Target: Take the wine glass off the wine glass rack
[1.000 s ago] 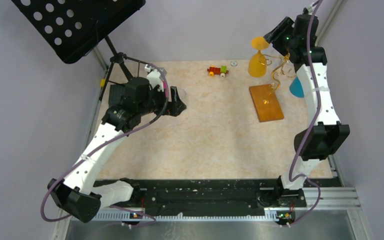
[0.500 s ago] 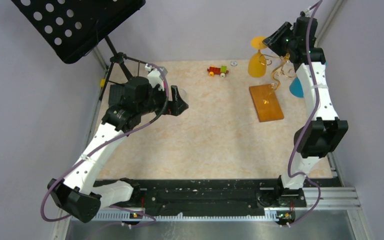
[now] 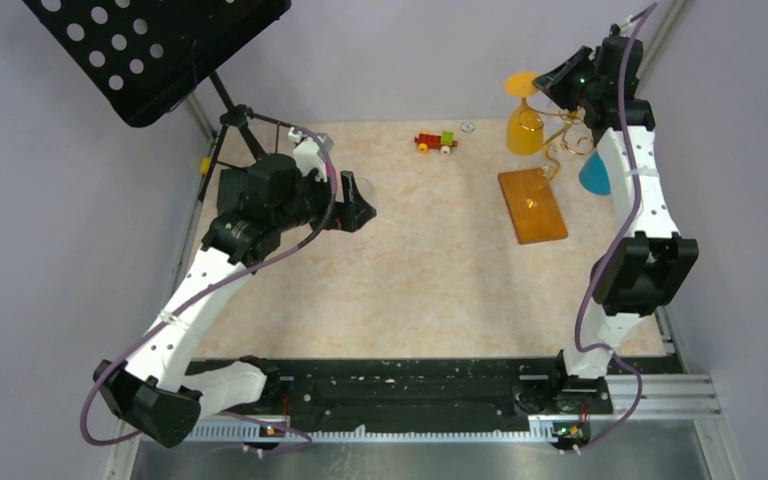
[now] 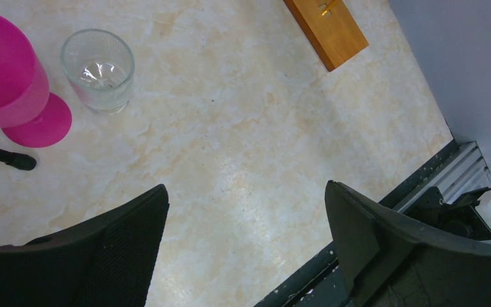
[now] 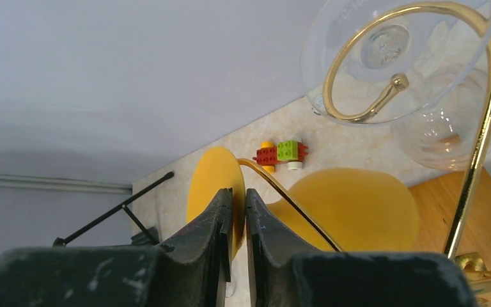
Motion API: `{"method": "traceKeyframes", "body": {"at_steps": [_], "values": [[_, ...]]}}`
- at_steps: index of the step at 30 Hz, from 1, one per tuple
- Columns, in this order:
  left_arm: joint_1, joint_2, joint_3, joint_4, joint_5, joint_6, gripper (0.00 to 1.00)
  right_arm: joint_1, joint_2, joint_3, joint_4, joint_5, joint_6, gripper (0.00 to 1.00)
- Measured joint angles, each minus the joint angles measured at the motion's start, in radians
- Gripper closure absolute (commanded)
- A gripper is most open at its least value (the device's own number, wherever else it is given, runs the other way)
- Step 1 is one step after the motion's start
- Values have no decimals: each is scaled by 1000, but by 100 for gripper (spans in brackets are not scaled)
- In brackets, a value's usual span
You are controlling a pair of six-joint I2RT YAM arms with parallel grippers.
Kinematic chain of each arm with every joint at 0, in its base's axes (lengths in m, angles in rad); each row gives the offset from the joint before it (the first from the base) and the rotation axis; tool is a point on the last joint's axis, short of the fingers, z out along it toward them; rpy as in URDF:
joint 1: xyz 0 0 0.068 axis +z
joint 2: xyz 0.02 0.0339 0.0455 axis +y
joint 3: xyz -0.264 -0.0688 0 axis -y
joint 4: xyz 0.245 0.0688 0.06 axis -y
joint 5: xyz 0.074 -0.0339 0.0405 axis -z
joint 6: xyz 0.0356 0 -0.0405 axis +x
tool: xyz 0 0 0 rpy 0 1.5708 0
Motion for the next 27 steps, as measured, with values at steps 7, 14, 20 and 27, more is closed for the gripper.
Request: {"method": "traceKeyframes", "body": {"at_steps": [7,14,20,27], "values": [[0,-2,-4,1,0,0,5,0,-7,-16,50,-12,13,100],[0,-10,-17,7,0,-2,4,-11,-72,-170,202,-53,80,100],[0,-14,-18,15,6,-3,4,-42,-108,-295,354,-105,195,100],[0,-15,-18,17,8,-3,4,-63,-115,-338,447,-117,259,100]]}}
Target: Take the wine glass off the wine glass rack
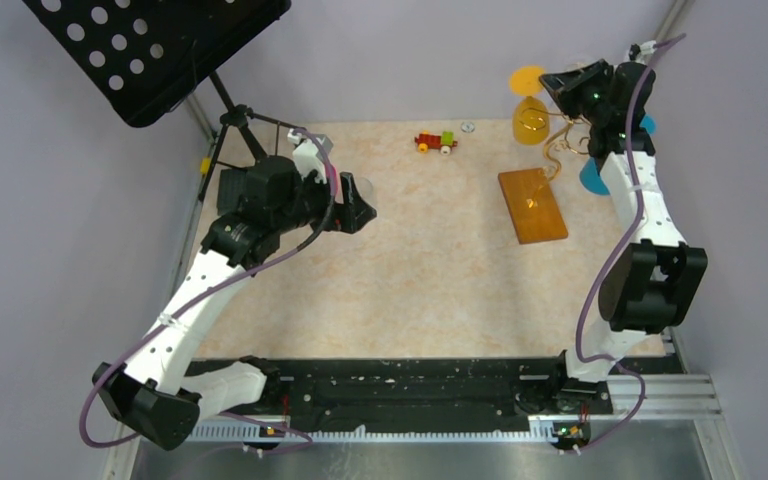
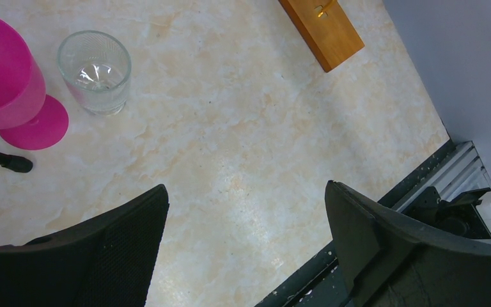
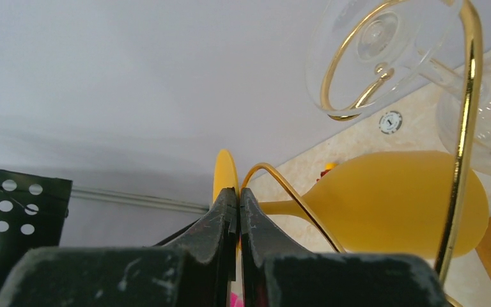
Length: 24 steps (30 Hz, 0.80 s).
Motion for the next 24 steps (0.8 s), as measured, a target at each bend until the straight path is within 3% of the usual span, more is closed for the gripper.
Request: {"method": "traceKeyframes", "body": {"at_steps": [24], "values": [[0,-8,-5,0,1,0,4,0,51,73,26,2,48,100]]}}
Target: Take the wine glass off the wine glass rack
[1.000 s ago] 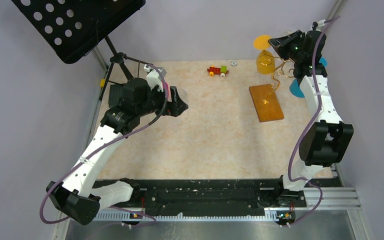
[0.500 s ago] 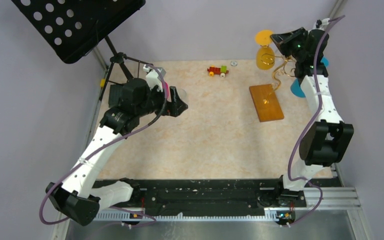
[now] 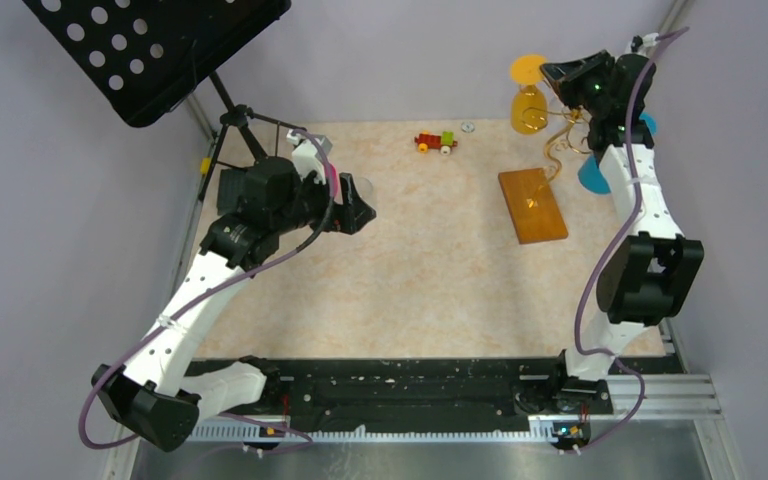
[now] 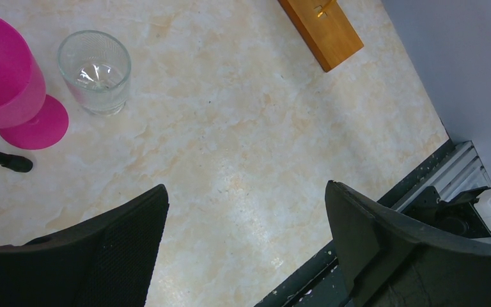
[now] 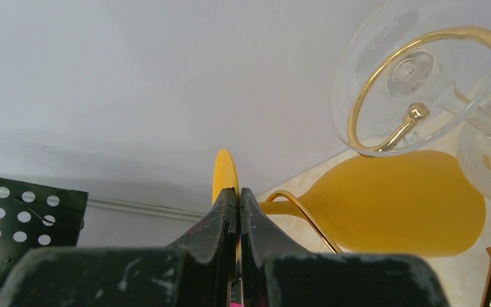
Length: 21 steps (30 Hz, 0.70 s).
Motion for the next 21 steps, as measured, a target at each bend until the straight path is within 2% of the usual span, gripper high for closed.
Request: {"method": "traceKeyframes", "body": {"at_steps": [21], "values": [[0,0,0,1,14,0,4,0,-77,-44,-26,178,39,100]]}}
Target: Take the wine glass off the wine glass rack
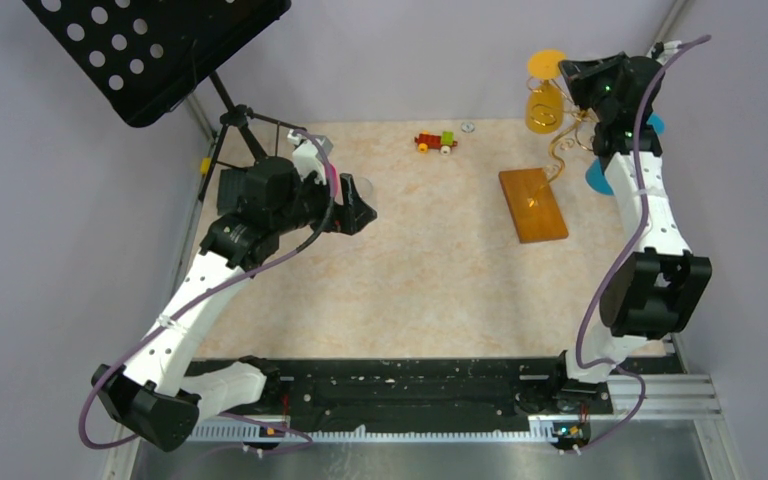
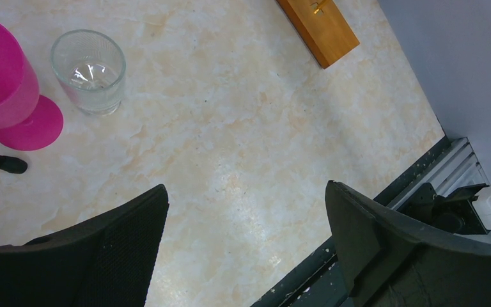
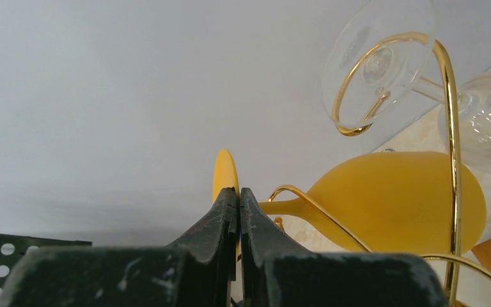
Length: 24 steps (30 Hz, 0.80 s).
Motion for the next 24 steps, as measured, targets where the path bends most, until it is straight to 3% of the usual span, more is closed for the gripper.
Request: {"method": "traceKeyframes", "body": {"at_steps": [24], "values": [[0,0,-13,7,3,0,4,5,-116,-112,-141,30,94,100]]}}
